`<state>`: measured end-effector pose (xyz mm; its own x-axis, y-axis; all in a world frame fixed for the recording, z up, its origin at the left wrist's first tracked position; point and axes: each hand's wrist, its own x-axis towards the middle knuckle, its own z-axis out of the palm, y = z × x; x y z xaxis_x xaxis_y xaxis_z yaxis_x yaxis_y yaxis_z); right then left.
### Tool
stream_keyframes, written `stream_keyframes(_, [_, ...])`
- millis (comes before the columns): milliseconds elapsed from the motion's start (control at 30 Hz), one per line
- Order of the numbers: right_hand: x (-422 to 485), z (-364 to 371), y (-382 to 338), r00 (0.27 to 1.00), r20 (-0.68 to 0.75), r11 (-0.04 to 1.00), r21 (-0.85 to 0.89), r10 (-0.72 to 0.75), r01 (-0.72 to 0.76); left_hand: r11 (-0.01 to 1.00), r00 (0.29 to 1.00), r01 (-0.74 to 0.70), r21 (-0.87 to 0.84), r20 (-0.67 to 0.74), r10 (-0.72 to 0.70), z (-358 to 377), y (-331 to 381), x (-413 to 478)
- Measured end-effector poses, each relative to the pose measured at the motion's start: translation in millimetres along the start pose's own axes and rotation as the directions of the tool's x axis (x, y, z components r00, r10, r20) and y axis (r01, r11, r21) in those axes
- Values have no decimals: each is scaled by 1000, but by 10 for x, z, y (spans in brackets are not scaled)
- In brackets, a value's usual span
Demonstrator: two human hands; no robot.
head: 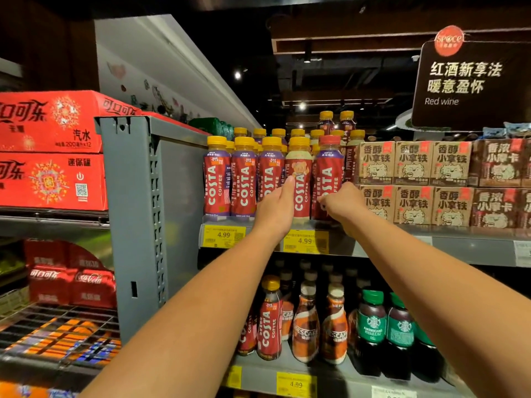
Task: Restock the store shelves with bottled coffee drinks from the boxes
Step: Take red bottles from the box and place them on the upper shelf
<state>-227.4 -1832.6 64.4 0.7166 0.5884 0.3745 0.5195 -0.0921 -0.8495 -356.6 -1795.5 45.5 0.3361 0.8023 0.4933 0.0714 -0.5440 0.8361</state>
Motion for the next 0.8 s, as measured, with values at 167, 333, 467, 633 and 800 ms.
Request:
stream_keyframes(167, [-17, -12, 7, 1000, -20, 999, 41, -15, 16, 1000, 998, 31, -2, 46, -31, 81, 79, 28])
stream_keyframes(333, [-39, -58, 31, 999, -28, 998, 56, -37, 39, 993, 994, 111, -28, 14, -111, 100, 146, 78])
stream_keyframes(467, [-61, -101, 35, 999, -28, 997, 63, -34, 36, 988, 987, 154, -29, 54, -153, 190, 219, 119])
stream_keyframes(633, [-92, -129, 49, 997, -33, 997, 47, -66, 68, 960, 972, 233, -154, 71, -225, 233, 253, 245])
stream_keyframes(800, [-132, -179, 72, 993, -55, 994, 20, -105, 106, 918, 961, 277, -285, 92, -262, 379, 85, 498])
